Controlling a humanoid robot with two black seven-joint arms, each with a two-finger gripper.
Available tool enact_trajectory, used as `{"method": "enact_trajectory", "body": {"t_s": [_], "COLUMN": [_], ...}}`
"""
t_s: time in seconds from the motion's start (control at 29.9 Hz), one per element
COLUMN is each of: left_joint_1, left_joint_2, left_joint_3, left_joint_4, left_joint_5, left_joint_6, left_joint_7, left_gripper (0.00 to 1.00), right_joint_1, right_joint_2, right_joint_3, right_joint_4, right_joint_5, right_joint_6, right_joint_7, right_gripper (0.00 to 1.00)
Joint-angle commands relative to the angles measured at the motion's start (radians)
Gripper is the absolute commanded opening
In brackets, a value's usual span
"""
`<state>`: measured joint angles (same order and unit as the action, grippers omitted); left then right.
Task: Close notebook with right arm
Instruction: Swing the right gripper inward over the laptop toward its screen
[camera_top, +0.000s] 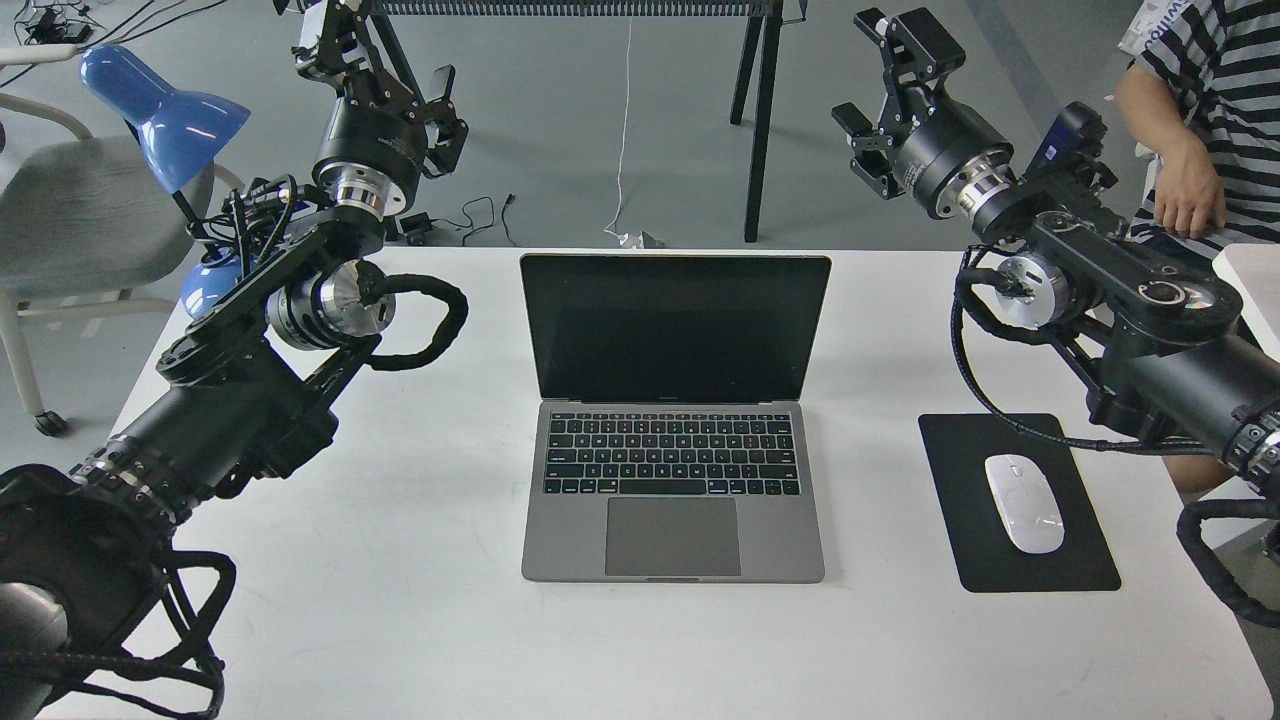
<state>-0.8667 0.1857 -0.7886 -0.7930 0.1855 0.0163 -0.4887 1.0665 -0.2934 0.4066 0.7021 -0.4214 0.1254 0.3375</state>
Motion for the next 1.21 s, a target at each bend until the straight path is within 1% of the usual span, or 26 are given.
{"method": "enact_trajectory", "body": {"t_s": [0.0, 0.27, 0.37, 0.6, 0.74, 0.87, 1.0, 1.17], "left_joint_1": [0.000, 0.000, 0.000, 0.000, 0.000, 0.000, 0.002, 0.002], "left_joint_2": [0.000, 0.000, 0.000, 0.000, 0.000, 0.000, 0.000, 0.000], "left_joint_3": [0.000, 0.000, 0.000, 0.000, 0.000, 0.000, 0.000, 0.000], "left_joint_4": [0.000, 0.000, 0.000, 0.000, 0.000, 0.000, 0.000, 0.000], "left_joint_5": [0.000, -0.001, -0.001, -0.001, -0.001, -0.001, -0.001, -0.001], "left_joint_6": [-0.001, -0.001, -0.001, -0.001, -0.001, -0.001, -0.001, -0.001], "left_joint_7": [0.000, 0.000, 0.000, 0.000, 0.000, 0.000, 0.000, 0.000], "left_gripper": [1.00, 1.00, 1.00, 1.00, 1.00, 1.00, 1.00, 1.00], "right_joint_1": [0.065, 0.161, 0.174, 0.174, 0.173, 0.171, 0.162, 0.152], "right_joint_2": [0.005, 0.054, 0.076, 0.135, 0.142, 0.143, 0.166, 0.168], "right_joint_3": [-0.144, -0.360, -0.410, -0.459, -0.463, -0.471, -0.489, -0.494], "right_joint_4": [-0.019, -0.058, -0.059, -0.127, -0.130, -0.145, -0.193, -0.191], "right_joint_5": [0.000, -0.017, -0.039, -0.138, -0.149, -0.226, -0.231, -0.229], "right_joint_6": [-0.024, -0.026, -0.024, -0.024, -0.023, -0.024, -0.023, -0.020], "right_joint_7": [-0.002, -0.003, -0.003, -0.003, -0.003, -0.003, -0.002, 0.000], "right_gripper": [1.00, 1.00, 1.00, 1.00, 1.00, 1.00, 1.00, 1.00]}}
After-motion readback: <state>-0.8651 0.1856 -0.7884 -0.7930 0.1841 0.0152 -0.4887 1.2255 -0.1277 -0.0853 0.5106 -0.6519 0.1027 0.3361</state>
